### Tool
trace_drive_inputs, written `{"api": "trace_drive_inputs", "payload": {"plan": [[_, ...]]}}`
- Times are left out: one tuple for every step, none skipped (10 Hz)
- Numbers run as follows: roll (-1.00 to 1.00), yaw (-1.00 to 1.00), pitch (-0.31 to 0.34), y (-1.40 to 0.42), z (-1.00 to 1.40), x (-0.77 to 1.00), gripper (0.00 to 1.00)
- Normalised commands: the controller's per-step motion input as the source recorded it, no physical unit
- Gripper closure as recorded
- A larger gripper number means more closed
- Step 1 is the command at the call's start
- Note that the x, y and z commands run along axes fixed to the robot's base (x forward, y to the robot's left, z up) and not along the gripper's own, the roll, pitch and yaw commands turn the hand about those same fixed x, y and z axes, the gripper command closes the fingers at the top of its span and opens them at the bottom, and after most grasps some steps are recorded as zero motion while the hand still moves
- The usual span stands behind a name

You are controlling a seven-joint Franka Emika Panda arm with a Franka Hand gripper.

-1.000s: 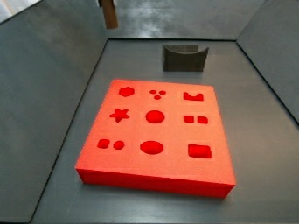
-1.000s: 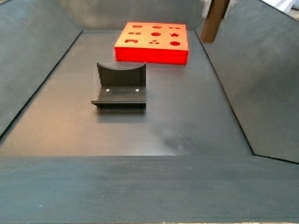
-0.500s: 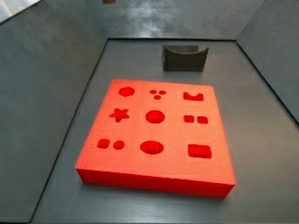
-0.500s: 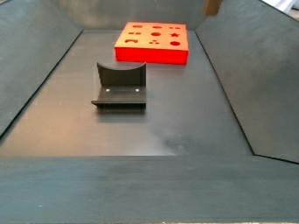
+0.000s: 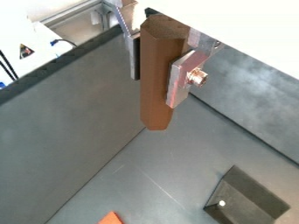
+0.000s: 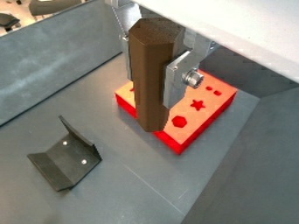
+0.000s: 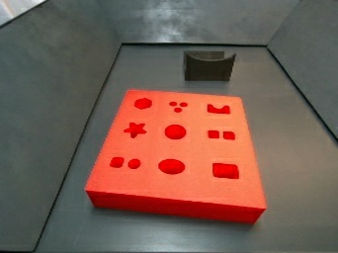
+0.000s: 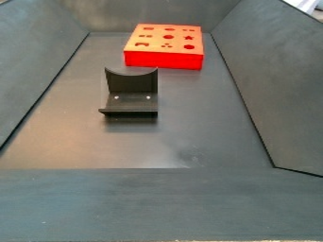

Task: Pick up the hexagon object. Move up. Move to above the board. Insert the hexagon object.
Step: Move to above the board.

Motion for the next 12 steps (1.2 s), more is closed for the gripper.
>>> {"api": "trace_drive_inputs", "payload": {"plan": [[-0.02, 0.03, 0.089, -0.04, 0.39, 0.01, 1.0], [-0.02, 0.03, 0.091, -0.03, 0.24, 0.01, 1.0], [0.15, 0.15, 0.59, -1.0, 0.02, 0.5, 1.0], [0.17, 0.15, 0.575, -1.0, 0.0, 0.51, 1.0], [0.16, 0.11, 0.534, -1.0, 0.0, 0.56, 1.0], [0.08, 0.05, 0.431, -1.0, 0.01, 0.57, 1.0], [0.04, 0.04, 0.3, -1.0, 0.01, 0.56, 1.0], [0.02, 0.03, 0.197, -1.0, 0.02, 0.56, 1.0], [0.02, 0.02, 0.133, -1.0, 0.02, 0.57, 1.0], [0.02, 0.02, 0.126, -1.0, 0.03, 0.6, 1.0], [0.04, 0.01, 0.136, -0.65, 0.03, 0.44, 1.0], [0.05, 0.01, 0.13, -0.4, 0.03, 0.29, 1.0]]}}
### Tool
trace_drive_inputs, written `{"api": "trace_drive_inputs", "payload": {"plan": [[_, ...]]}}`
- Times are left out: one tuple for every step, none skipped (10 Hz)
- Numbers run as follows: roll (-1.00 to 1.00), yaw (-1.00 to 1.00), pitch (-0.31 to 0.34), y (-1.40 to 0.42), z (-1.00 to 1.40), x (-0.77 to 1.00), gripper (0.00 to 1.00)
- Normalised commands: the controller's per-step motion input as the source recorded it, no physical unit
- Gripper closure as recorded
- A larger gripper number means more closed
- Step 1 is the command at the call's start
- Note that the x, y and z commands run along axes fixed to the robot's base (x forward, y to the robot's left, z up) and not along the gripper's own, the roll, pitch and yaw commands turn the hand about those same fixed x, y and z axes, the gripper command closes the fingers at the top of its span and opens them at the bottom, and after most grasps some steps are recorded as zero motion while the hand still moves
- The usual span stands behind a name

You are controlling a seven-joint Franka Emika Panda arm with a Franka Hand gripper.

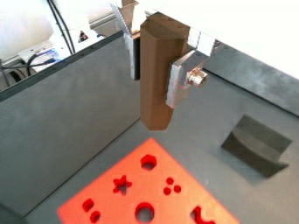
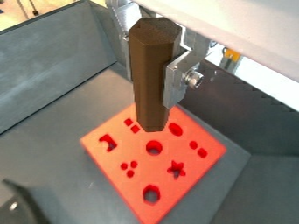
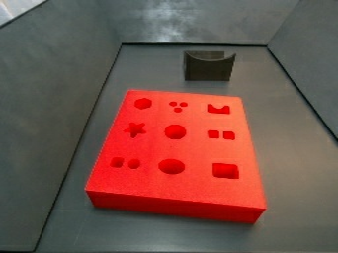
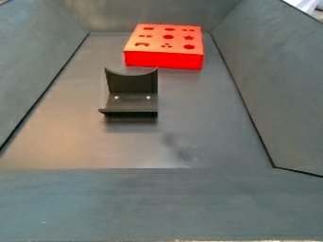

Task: Pick up the hexagon object. Move up. Move to above the board. Insert the hexagon object.
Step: Move to above the board, then insert the hexagon object.

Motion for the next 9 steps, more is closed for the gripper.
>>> {"api": "trace_drive_inputs", "payload": {"plan": [[0.06, 0.01, 0.099, -0.24, 0.03, 0.19, 1.0], [0.0, 0.0, -0.006, 0.0, 0.0, 0.0, 1.0], [0.0, 0.0, 0.0, 0.0, 0.0, -0.02, 1.0], [0.01, -0.07, 0.0, 0.0, -0.01, -0.32, 1.0], [0.01, -0.13, 0.0, 0.19, -0.3, -0.43, 1.0], [0.0, -0.14, 0.0, 0.25, -0.53, -0.28, 1.0], [-0.04, -0.15, -0.073, 0.26, -0.86, -0.43, 1.0], [-0.12, -0.11, -0.104, 0.35, -0.89, -0.35, 1.0], [-0.14, -0.05, -0.123, 0.41, -0.82, -0.22, 1.0]]}}
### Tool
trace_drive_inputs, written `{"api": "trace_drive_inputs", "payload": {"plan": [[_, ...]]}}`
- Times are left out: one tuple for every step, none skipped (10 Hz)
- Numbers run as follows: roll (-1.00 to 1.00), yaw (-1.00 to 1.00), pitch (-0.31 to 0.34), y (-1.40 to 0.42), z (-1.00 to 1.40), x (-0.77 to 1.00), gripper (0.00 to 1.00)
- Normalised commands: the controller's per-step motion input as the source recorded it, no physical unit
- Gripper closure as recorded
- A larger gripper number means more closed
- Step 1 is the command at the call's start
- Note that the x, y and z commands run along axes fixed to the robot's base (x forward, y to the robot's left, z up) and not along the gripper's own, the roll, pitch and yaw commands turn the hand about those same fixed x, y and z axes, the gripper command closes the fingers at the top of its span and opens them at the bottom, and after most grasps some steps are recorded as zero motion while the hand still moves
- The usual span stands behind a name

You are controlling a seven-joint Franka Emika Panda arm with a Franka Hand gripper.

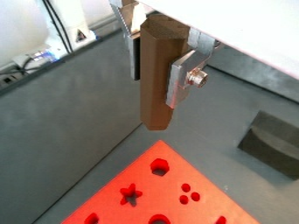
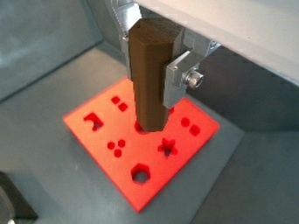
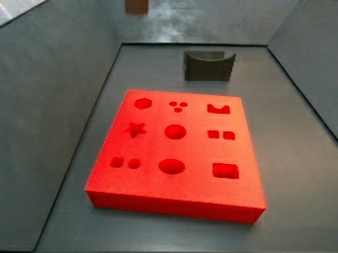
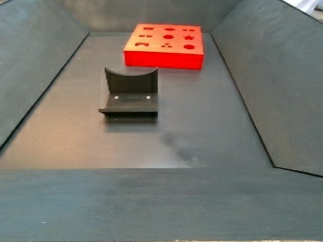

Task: Pick up the hexagon object. Move up. Move to above the board. Insert the hexagon object.
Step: Insert the hexagon object.

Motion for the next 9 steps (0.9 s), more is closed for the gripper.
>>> {"api": "trace_drive_inputs", "payload": {"plan": [[-0.13, -0.08, -0.187, 0.34, -0.75, -0.27, 1.0], [-0.17, 0.0, -0.227, 0.36, -0.64, -0.07, 1.0], [-0.24, 0.0, -0.287, 0.25, -0.46, 0.0, 1.0], [-0.25, 0.0, -0.326, 0.22, -0.39, 0.0, 1.0], [-0.23, 0.0, -0.316, 0.19, -0.42, 0.1, 1.0], [-0.14, 0.0, -0.296, 0.0, -0.57, 0.03, 1.0], [-0.11, 0.0, -0.274, 0.0, -0.64, 0.05, 1.0], [-0.06, 0.0, -0.254, -0.07, -0.74, 0.05, 1.0], [-0.03, -0.02, -0.243, -0.13, -0.79, 0.0, 1.0]]}}
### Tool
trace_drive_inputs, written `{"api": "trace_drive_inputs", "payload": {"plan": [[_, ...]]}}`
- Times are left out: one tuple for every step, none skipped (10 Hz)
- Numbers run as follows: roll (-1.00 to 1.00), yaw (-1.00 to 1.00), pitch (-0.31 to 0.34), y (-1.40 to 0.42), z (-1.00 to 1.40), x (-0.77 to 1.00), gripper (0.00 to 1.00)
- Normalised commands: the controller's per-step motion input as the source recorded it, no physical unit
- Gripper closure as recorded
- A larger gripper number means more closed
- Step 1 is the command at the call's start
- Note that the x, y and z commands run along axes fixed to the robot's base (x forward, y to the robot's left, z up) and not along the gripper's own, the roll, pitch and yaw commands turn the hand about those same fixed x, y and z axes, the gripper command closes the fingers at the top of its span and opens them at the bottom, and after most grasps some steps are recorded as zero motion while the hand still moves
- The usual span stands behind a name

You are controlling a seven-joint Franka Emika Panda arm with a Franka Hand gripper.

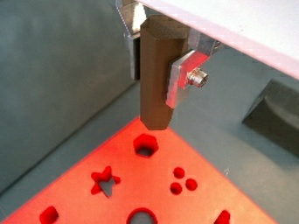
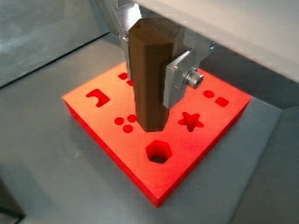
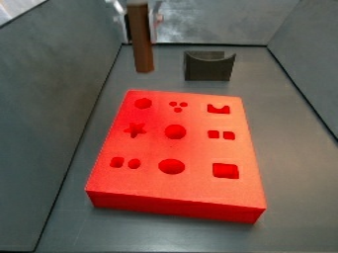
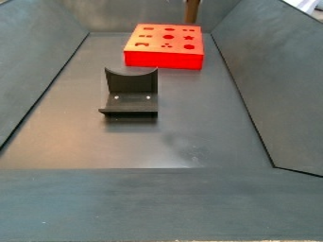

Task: Pick up the hexagon object. Move up. Move to above the board. Insert the hexagon object.
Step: Insert the hexagon object.

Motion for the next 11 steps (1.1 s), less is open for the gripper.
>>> {"api": "trace_drive_inputs", "payload": {"plan": [[-0.04, 0.0, -0.22, 0.0, -0.81, 0.15, 1.0], [-0.01, 0.0, -0.223, -0.1, -0.83, 0.1, 1.0], [0.0, -0.01, -0.164, -0.03, -0.83, 0.19, 1.0], [0.0, 0.0, -0.101, 0.0, -0.77, 0.28, 1.0], [0.04, -0.09, -0.06, 0.0, -0.81, 0.08, 1.0], [0.11, -0.21, -0.04, 0.0, -0.9, 0.0, 1.0], [0.07, -0.33, -0.01, 0.0, -0.9, -0.09, 1.0], [0.06, -0.33, -0.04, 0.0, -0.93, -0.42, 1.0], [0.04, 0.01, -0.08, 0.04, -0.77, -0.61, 1.0], [0.05, 0.0, -0.06, 0.0, -0.53, -0.56, 1.0], [0.0, 0.0, -0.073, -0.02, -0.1, -0.05, 1.0]]}}
